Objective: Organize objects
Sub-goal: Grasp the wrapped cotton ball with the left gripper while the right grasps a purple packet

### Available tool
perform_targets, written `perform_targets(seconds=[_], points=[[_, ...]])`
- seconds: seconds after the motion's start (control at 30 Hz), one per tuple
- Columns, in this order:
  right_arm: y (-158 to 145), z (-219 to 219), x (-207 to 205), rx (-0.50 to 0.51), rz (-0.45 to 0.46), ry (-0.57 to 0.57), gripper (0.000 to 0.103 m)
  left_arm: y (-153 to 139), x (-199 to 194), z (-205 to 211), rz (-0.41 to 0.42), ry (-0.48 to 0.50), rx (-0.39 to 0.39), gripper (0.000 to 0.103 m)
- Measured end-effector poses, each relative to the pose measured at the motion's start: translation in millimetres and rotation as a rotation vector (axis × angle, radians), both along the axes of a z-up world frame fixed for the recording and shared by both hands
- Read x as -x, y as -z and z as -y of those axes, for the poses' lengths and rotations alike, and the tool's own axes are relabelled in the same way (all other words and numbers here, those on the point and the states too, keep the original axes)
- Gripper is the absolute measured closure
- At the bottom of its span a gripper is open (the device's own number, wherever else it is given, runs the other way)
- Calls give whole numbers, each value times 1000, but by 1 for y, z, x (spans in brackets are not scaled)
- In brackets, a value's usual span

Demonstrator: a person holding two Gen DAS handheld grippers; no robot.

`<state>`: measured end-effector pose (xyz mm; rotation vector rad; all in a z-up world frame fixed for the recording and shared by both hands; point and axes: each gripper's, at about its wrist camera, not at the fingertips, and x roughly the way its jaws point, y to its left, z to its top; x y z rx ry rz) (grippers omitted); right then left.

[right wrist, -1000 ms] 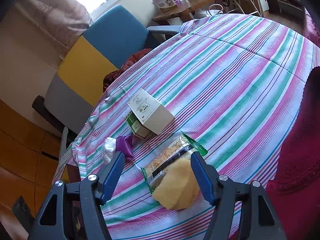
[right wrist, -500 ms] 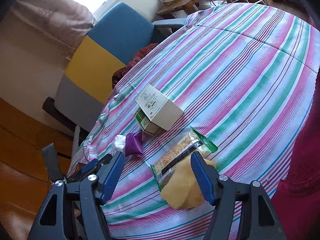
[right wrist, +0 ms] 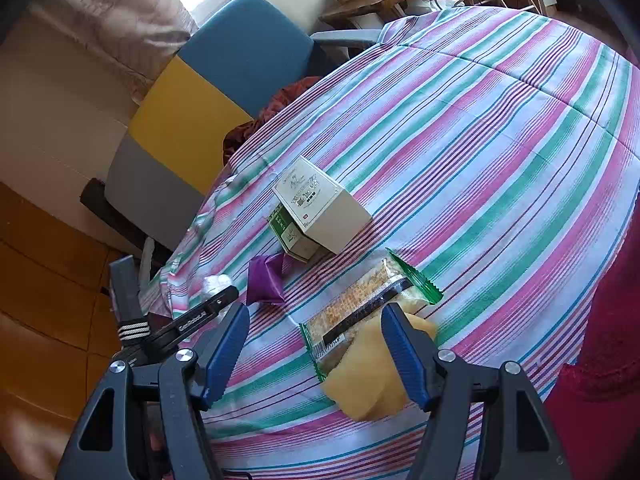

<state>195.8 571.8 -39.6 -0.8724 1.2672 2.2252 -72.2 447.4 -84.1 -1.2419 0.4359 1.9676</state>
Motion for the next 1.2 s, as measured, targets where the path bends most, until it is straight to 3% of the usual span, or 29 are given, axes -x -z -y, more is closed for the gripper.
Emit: perform_targets(seconds=[0.2, 0.47, 0.73, 0.97, 1.03, 1.1, 1.2], points=[[0, 10, 24, -49, 106, -99, 33, -30, -30, 46, -39, 23, -48, 67], [3, 36, 95, -81, 191, -265, 33, -66, -62, 114, -52, 29, -126, 67], [28, 24, 163, -112, 290, -236, 36, -80, -68, 174, -88, -18, -164, 67], [58, 16, 185, -111, 343, -209, 45, -88, -60, 232, -103, -104, -195, 66], [57, 17, 187, -155, 337, -212, 48, -87, -55, 251, -100, -147, -196, 66], [57, 19, 189, -198, 346, -226, 66, -85, -49, 276, -94, -207, -194, 66], [55, 29, 193, -268, 376, -275, 68, -80, -41, 316, -85, -304, -189, 66]])
